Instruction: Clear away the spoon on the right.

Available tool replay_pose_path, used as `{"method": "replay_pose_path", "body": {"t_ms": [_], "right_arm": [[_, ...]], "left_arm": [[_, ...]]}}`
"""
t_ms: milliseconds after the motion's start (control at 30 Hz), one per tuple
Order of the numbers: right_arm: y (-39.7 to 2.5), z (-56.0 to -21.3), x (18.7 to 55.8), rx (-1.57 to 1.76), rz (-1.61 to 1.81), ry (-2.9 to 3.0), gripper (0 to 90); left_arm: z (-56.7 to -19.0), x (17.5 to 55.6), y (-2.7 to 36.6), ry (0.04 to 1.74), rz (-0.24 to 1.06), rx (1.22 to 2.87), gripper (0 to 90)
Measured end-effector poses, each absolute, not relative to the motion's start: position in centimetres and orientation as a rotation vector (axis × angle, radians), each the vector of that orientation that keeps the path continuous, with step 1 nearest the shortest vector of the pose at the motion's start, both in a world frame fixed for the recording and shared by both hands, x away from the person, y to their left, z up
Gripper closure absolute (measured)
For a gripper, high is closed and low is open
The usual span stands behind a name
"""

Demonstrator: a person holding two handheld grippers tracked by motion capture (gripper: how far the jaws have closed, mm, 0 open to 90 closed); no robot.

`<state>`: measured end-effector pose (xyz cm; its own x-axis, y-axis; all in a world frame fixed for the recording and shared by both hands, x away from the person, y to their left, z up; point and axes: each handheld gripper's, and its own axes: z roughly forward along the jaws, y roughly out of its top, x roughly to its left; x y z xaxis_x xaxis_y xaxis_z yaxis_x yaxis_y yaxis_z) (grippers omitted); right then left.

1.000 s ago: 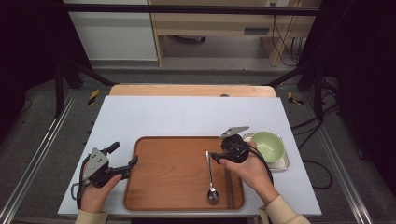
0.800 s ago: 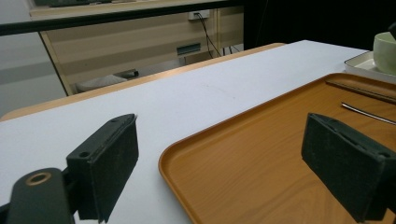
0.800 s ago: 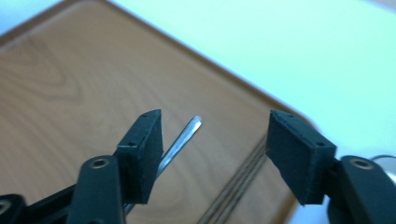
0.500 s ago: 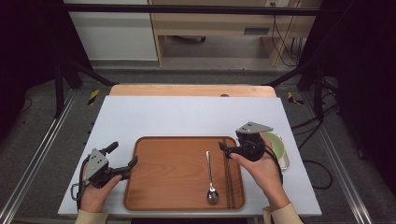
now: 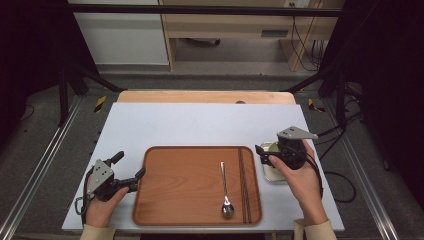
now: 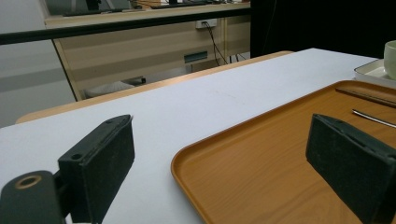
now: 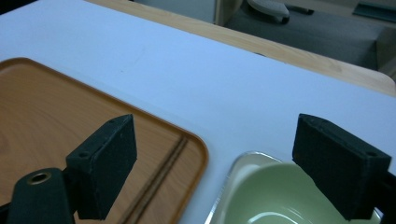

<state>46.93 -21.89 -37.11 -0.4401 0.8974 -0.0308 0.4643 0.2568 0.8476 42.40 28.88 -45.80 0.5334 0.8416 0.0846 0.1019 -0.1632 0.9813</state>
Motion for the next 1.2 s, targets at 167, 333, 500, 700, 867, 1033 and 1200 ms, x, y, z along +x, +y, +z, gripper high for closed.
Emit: {"method": "replay_pose_path", "body": {"t_ms": [167,333,500,700,867,1033,1200], "right_arm": [[-23.9,-37.2,46.8,1.289,1.041,2.004,13.1],[-25.4,-37.6,46.8,1.312,1.015,1.994,9.6],[-26.7,-38.1,46.9,1.331,0.999,1.958,13.2],[-28.5,-38.4,46.8,1.378,1.014,1.913,20.9],[-29.7,-38.7,46.7,1.412,1.002,1.891,23.5],[-30.8,-39.2,46.8,1.446,0.993,1.882,26.2],[-31.6,-39.9,46.9,1.485,0.981,1.873,30.1]], "left_arm": [[-45.9,42.4,28.8,0.813,0.793,1.619,4.6],[-45.8,42.4,28.8,0.804,0.797,1.614,3.2],[-45.8,42.3,29.1,0.803,0.806,1.600,3.0],[-45.7,42.3,29.4,0.796,0.817,1.577,2.9],[-45.7,42.2,29.7,0.802,0.815,1.561,2.9],[-45.7,42.3,29.8,0.804,0.812,1.562,2.9],[-45.7,42.3,29.9,0.802,0.818,1.559,3.0]]}}
